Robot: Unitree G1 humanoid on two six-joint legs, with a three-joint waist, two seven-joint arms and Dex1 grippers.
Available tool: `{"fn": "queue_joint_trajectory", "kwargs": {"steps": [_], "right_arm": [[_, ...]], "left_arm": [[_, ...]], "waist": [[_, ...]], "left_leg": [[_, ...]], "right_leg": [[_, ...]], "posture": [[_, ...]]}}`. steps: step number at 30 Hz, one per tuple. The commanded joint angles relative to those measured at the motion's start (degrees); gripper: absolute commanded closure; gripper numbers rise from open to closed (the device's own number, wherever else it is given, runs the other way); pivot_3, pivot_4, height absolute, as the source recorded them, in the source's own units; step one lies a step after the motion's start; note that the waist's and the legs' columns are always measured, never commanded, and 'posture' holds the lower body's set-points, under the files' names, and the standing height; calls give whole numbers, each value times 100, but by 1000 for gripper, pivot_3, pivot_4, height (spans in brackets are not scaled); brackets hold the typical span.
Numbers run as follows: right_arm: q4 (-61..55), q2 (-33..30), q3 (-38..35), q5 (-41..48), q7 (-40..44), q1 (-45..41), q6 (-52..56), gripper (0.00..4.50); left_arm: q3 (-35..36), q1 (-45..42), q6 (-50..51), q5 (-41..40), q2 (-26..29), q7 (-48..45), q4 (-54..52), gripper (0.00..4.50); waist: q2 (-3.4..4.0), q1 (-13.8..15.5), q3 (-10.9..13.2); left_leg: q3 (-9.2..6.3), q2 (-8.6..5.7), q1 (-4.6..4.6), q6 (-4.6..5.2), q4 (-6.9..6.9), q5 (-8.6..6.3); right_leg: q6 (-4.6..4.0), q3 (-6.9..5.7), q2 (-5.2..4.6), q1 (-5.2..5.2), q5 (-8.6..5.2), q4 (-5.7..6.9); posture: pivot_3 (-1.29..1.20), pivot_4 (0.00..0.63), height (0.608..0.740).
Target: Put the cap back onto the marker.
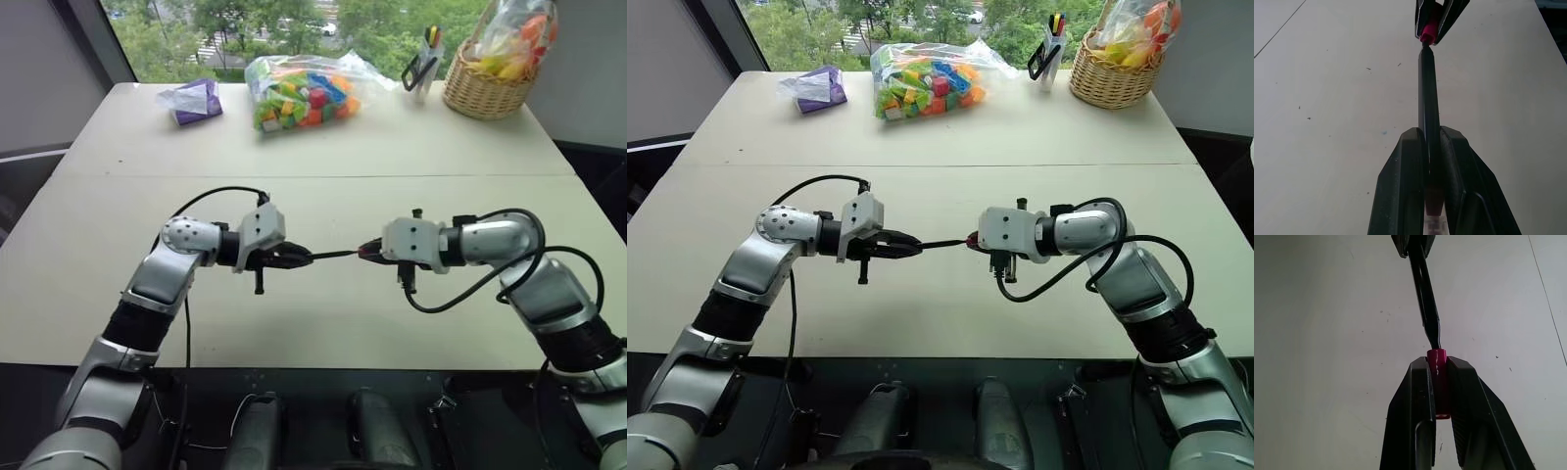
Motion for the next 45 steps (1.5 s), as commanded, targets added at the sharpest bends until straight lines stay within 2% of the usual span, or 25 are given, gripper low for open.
{"fn": "queue_joint_trajectory", "kwargs": {"steps": [1,13,29,45], "right_arm": [[-256,68,-25,50,-34,-108,-1,4437],[-242,321,67,23,-46,-313,-264,4437],[-269,309,116,176,568,-345,-1002,4437],[126,372,145,-109,479,-363,-952,4437]], "left_arm": [[12,-37,-17,-104,-19,19,-243,4500],[65,-76,154,-284,-20,-70,-190,4500],[150,-504,-42,-314,112,-549,556,4500],[99,-371,-201,-217,180,-519,239,4500]], "waist": [[0,1,0],[0,0,0],[0,-1,0],[0,-1,0]], "left_leg": [[0,0,0,0,0,0],[0,0,0,0,0,0],[1,0,0,0,1,0],[1,0,0,0,1,0]], "right_leg": [[0,0,0,0,0,0],[0,0,0,0,0,0],[0,-2,0,0,0,1],[0,-2,0,-1,0,2]], "posture": [[0,150,740],[0,150,740],[0,150,740],[0,150,740]]}}
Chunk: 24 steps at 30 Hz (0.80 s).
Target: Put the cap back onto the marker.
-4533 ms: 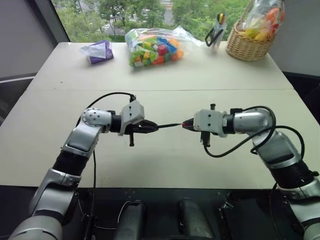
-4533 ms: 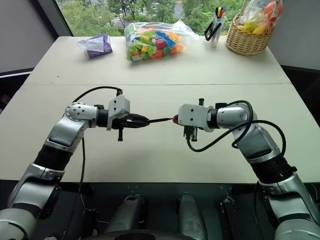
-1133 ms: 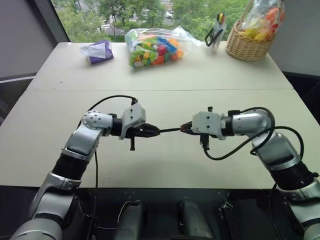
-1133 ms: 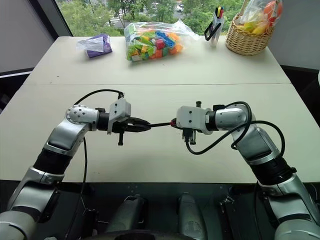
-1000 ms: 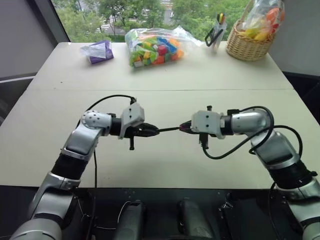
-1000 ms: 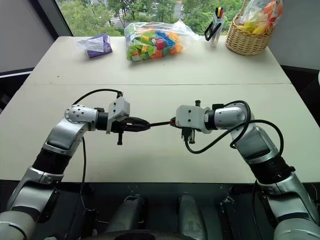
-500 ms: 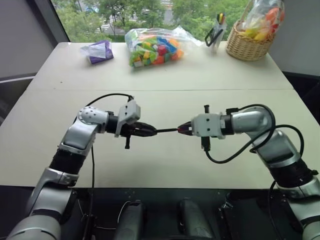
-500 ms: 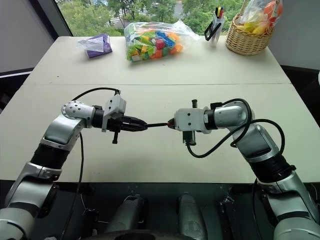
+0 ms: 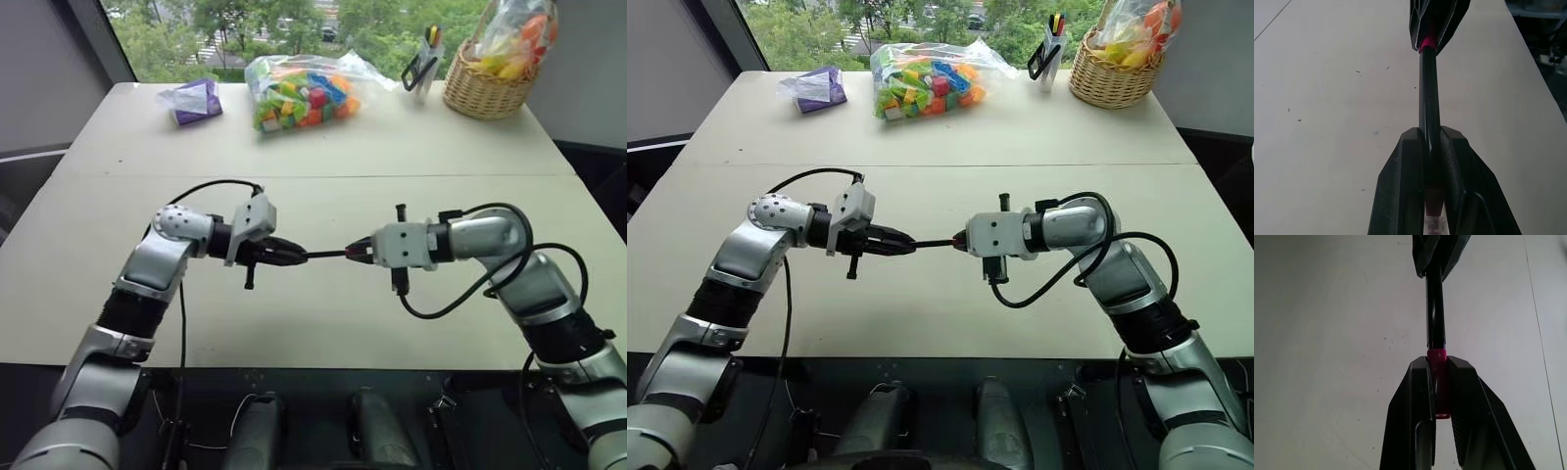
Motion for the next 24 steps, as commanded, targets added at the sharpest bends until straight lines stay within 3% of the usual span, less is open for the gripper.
{"fn": "queue_joint_trajectory", "kwargs": {"steps": [1,9,24], "right_arm": [[-163,51,65,157,106,-90,-22,4437],[-456,35,61,382,293,-32,354,4437],[-552,441,171,173,-84,-194,300,4437]], "left_arm": [[42,-7,-151,19,4,130,-214,4500],[10,-9,-362,83,-30,157,-167,4500],[76,-13,-253,7,-138,262,-218,4500]], "waist": [[0,1,0],[0,0,0],[0,0,0]], "left_leg": [[0,0,0,0,0,0],[0,0,0,0,0,0],[0,0,0,0,0,0]], "right_leg": [[0,0,0,0,0,0],[0,0,0,0,0,0],[0,0,0,-1,0,0]], "posture": [[0,150,740],[0,150,740],[0,150,740]]}}
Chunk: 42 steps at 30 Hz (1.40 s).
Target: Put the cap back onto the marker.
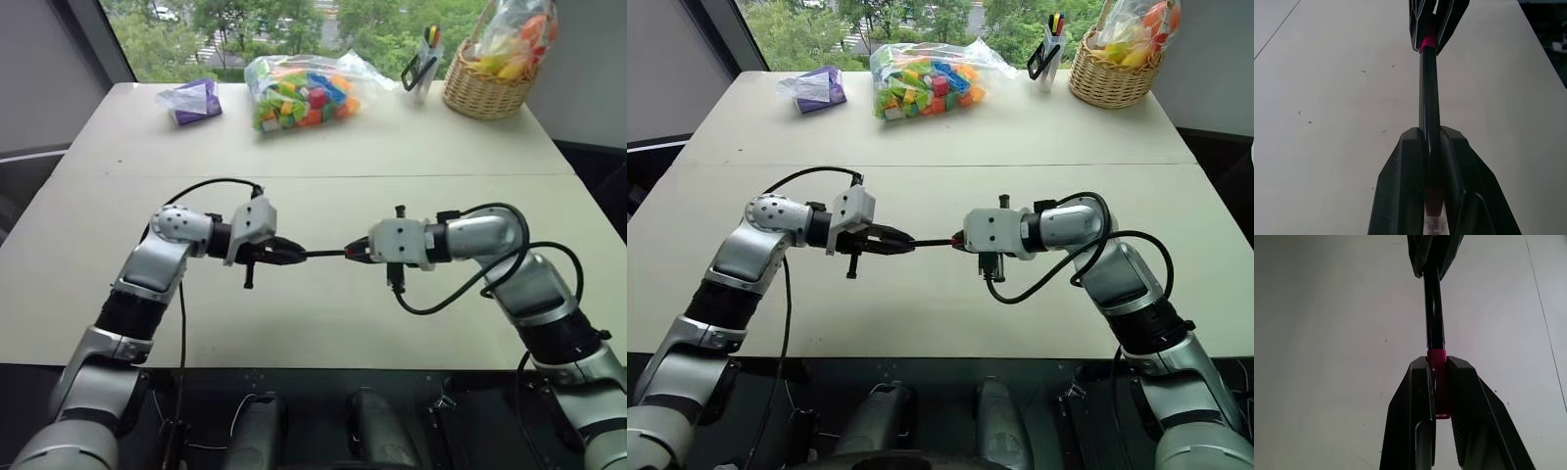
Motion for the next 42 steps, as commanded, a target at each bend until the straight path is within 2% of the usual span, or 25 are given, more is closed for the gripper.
{"fn": "queue_joint_trajectory", "kwargs": {"steps": [1,19,25,42], "right_arm": [[-416,267,193,168,-14,-178,-299,4437],[-486,518,426,-164,-28,-184,-423,4437],[-290,325,605,-636,-1,-191,-490,4437],[-311,326,501,-763,47,-160,-175,4437]], "left_arm": [[68,-55,-3,-107,-122,167,-195,4500],[53,-176,-66,-51,-169,140,-93,4500],[43,-215,-62,-34,-154,120,-131,4500],[80,-192,-268,261,-183,402,-71,4500]], "waist": [[0,1,0],[0,-1,0],[0,-3,0],[0,0,0]], "left_leg": [[0,0,0,0,0,0],[0,0,0,0,0,0],[1,0,0,0,0,0],[2,0,0,0,0,0]], "right_leg": [[0,0,0,0,0,0],[0,0,0,0,0,1],[0,0,1,-1,0,1],[0,0,1,-1,0,1]], "posture": [[0,150,740],[0,150,740],[0,150,740],[0,150,740]]}}
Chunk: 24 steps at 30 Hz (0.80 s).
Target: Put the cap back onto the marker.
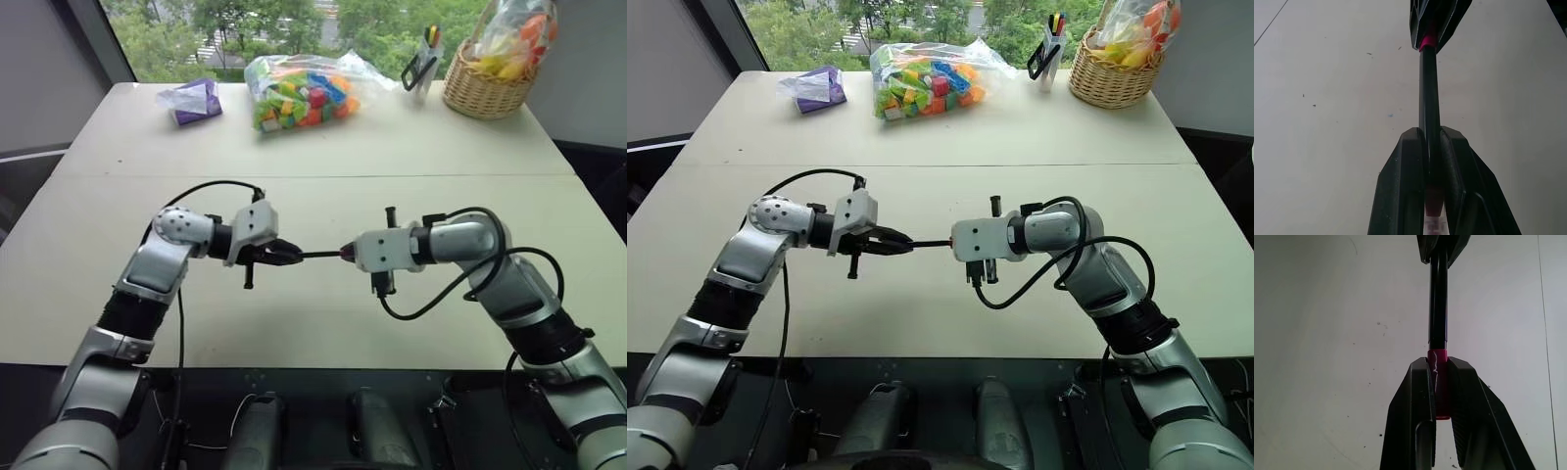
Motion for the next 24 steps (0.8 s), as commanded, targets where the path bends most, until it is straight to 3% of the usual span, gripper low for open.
{"fn": "queue_joint_trajectory", "kwargs": {"steps": [1,12,24], "right_arm": [[-350,177,116,307,93,-75,19,4437],[-627,453,-248,1187,247,-46,45,4437],[-757,193,-261,1493,762,-44,3,4437]], "left_arm": [[171,-188,-183,-137,-186,279,-187,4500],[302,-134,-7,-522,-259,82,-408,4500],[274,-308,254,-612,-158,-276,-439,4500]], "waist": [[0,1,0],[0,0,0],[0,0,0]], "left_leg": [[-1,0,0,0,0,0],[-2,0,0,0,0,0],[-1,0,0,0,0,0]], "right_leg": [[0,0,0,0,0,0],[0,0,0,0,0,0],[0,0,0,0,0,0]], "posture": [[0,150,740],[0,150,740],[0,150,740]]}}
